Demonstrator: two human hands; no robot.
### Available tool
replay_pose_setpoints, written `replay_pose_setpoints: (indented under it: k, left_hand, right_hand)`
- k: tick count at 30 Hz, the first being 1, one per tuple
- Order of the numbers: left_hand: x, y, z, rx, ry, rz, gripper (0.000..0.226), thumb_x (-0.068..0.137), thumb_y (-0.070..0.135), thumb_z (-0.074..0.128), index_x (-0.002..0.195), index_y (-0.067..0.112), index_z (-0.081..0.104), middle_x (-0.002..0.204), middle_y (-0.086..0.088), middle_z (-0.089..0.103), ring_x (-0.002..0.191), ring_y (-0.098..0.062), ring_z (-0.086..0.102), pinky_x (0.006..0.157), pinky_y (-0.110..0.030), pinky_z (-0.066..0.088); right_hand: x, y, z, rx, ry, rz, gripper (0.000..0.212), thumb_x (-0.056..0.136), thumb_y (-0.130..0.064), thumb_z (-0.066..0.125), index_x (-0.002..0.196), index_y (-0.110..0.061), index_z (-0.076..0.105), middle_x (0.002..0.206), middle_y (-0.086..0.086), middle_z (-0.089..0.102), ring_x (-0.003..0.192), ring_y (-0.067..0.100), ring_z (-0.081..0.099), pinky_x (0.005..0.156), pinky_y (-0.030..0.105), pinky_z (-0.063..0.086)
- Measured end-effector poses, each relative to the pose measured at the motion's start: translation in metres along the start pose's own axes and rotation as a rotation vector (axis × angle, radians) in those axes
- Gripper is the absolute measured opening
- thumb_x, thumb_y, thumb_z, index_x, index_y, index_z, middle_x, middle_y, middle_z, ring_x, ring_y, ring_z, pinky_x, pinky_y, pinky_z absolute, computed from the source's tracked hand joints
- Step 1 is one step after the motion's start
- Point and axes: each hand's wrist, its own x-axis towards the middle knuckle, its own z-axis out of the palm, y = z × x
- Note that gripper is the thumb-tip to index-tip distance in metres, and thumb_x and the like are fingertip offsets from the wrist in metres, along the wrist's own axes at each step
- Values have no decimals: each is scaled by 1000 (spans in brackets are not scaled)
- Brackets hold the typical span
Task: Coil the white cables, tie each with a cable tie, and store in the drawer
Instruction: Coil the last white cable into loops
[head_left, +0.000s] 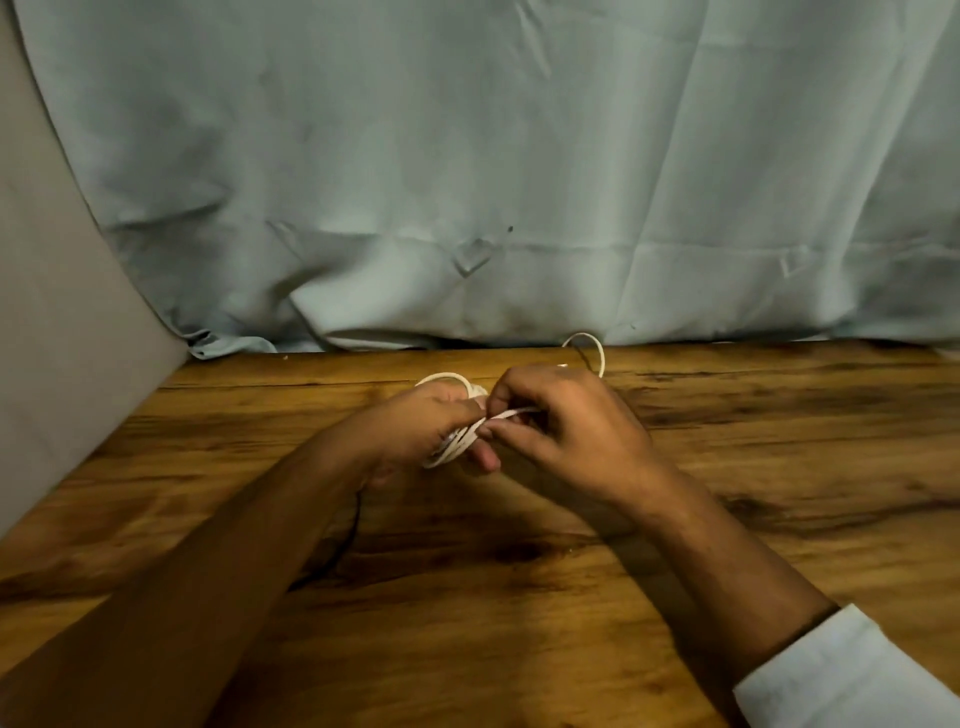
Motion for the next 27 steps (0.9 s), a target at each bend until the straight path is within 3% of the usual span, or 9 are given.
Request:
replay_pose_setpoints:
  k: [3,6,9,12,15,18,22,25,27]
  left_hand:
    - [-2,2,-1,-106,-40,-23,32,103,13,51,75,4,64,69,-15,64,64,-18,65,56,-20,50]
    - [-2,0,-6,-269,-136,-26,27,104,15,48,90,1,65,57,-2,51,61,-17,59,64,-26,51]
    - [-4,-1,-12,-408,-251,-15,28,101,25,51,83,8,64,56,1,40,66,-19,49,70,-27,51]
    - [-7,-1,-14,-609,-377,3,33,105,31,44,80,14,58,57,5,42,69,-17,56,86,-35,52]
    - [-6,2,-13,-805,-446,53,38,103,36,42,76,17,59,63,2,57,78,-18,66,88,-39,59]
    - [-4,9,-10,-976,-482,145,36,100,36,48,78,13,66,102,-14,76,107,-30,73,94,-44,59]
    - [1,13,-11,-1111,-397,233,28,99,26,51,89,7,70,146,-27,53,136,-43,52,110,-49,47]
    - [5,14,-14,-1016,-274,272,13,88,24,72,91,12,75,151,-29,47,140,-44,47,115,-52,40]
    - [4,18,-13,-941,-144,246,12,86,24,70,85,14,77,147,-28,52,138,-41,50,118,-52,37]
  right_hand:
    - [2,8,0,183,24,28,9,93,-33,76,94,-27,69,83,-11,70,76,10,65,65,43,54]
    - [3,11,0,384,76,56,6,93,-25,77,94,-21,73,84,-5,74,75,18,69,66,45,56]
    - [4,16,1,541,122,97,5,94,-17,76,94,-12,74,83,1,74,75,16,68,68,38,55]
    - [3,18,4,663,175,105,8,99,-13,68,94,-9,72,80,3,69,76,13,63,69,32,52]
    - [3,18,13,735,224,148,20,106,-18,56,98,-8,72,85,4,69,79,14,62,71,35,51]
    - [-1,21,28,641,196,206,25,108,-27,50,102,-17,73,92,1,74,81,23,66,73,46,53]
    - [-7,10,42,335,32,172,23,104,-20,50,89,-34,60,76,-20,62,71,-4,56,67,26,43]
    - [-5,-5,42,115,-61,138,14,106,-32,49,94,-33,58,82,-11,66,74,9,61,64,37,45]
    - [-5,-8,36,-17,-80,97,12,105,-36,48,100,-30,58,91,-5,70,81,17,64,64,40,46]
